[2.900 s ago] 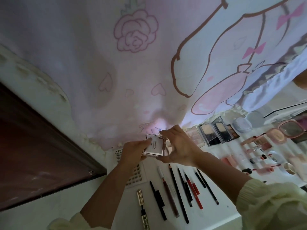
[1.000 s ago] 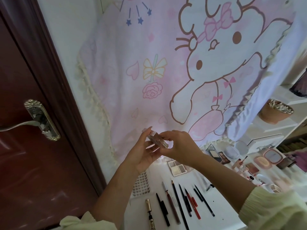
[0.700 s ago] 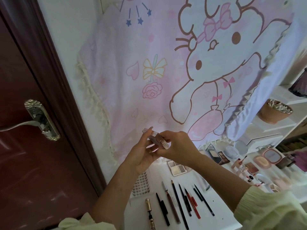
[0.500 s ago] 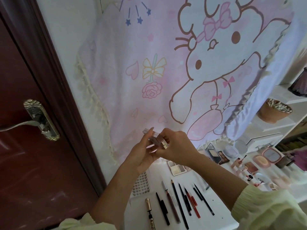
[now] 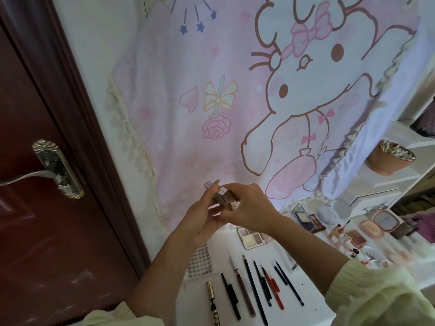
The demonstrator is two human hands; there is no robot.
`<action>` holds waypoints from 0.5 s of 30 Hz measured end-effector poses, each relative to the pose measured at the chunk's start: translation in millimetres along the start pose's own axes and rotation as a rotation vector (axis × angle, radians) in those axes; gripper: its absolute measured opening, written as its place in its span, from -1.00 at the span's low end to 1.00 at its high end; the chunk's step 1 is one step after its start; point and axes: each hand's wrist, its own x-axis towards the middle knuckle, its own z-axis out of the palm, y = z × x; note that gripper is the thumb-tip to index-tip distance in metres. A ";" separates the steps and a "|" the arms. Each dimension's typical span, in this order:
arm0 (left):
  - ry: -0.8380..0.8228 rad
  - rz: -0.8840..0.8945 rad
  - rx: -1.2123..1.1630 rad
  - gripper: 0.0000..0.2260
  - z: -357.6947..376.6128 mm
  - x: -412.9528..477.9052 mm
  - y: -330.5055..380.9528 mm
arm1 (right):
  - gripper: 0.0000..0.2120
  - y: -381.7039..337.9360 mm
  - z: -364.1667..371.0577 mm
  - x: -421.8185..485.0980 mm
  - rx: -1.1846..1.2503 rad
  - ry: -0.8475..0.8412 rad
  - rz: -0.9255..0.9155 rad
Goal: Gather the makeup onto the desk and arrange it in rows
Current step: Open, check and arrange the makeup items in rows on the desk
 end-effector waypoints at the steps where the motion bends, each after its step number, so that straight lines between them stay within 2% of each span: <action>1: 0.001 -0.002 0.003 -0.46 -0.8 0.0 -0.8 | -0.70 0.2 0.8 -0.1 -0.001 -0.002 0.005; 15: 0.026 -0.022 -0.019 -0.47 -0.1 0.0 -1.6 | -0.68 4.4 0.1 0.9 0.026 -0.046 0.025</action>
